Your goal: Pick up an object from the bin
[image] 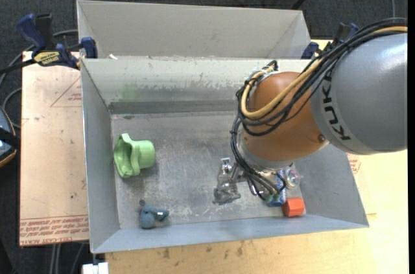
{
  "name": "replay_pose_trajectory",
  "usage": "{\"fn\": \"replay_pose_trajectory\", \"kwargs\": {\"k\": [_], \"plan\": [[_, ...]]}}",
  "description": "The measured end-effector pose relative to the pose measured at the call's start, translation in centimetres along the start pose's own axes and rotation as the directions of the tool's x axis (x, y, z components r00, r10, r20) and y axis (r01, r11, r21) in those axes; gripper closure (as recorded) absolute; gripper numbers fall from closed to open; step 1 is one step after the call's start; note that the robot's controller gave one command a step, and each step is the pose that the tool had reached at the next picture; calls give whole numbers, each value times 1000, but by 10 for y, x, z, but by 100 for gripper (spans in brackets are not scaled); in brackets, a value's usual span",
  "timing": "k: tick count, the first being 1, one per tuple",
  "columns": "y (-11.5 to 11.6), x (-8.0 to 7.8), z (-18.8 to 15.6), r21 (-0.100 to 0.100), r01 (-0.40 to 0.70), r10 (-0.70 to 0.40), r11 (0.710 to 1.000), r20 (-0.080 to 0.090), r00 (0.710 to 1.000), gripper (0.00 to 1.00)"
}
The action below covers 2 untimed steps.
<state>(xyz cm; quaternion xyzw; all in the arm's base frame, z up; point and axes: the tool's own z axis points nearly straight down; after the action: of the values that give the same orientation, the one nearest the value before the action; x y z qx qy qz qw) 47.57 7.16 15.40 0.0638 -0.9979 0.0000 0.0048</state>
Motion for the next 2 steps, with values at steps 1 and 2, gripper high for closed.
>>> {"fn": "replay_pose_trajectory", "kwargs": {"k": [1,2], "plan": [[0,-3,-3,-1,0,0,1000,9,1000,0],[-50,1,34,1,-73,73,997,5,997,0]]}}
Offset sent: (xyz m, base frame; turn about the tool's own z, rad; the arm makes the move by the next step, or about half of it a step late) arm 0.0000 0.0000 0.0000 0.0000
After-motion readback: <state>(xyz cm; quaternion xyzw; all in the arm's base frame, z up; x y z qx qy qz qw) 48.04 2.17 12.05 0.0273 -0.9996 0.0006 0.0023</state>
